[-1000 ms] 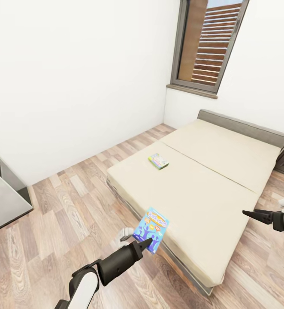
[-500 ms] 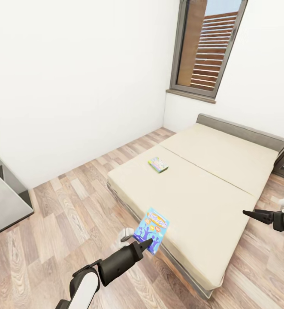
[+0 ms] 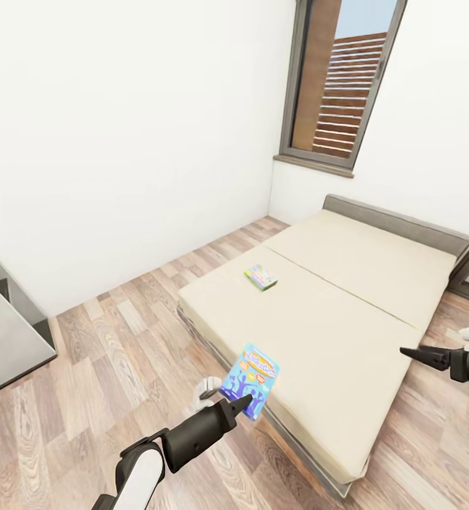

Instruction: Put all the toys in the child's room - the three board games (two on the bed and one on the table), the two jigsaw puzzles on the table, and the tennis ball on the table - inside the toy box on the table in the child's room.

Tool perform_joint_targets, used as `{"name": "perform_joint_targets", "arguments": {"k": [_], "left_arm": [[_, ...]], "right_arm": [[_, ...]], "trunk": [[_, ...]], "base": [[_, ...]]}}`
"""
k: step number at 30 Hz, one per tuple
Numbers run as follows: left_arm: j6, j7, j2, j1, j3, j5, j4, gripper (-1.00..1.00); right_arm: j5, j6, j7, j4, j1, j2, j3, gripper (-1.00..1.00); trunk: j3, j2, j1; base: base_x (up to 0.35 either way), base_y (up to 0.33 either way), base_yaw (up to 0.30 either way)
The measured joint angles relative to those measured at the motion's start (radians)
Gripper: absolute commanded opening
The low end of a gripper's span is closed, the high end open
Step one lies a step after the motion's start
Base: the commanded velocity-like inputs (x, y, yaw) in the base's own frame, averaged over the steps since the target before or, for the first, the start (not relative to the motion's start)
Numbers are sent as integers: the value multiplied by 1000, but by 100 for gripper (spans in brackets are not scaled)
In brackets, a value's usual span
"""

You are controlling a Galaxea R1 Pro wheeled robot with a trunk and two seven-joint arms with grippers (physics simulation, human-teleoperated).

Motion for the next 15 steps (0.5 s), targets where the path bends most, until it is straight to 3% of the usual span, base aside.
{"name": "perform_joint_targets", "arguments": {"k": [15], "left_arm": [[-1,4,0,-3,0,-2,14,-100]], "right_arm": [[0,0,0,0,0,1,0,100]], "trunk": [[72,105,-58]], "base": [[0,0,0]]}}
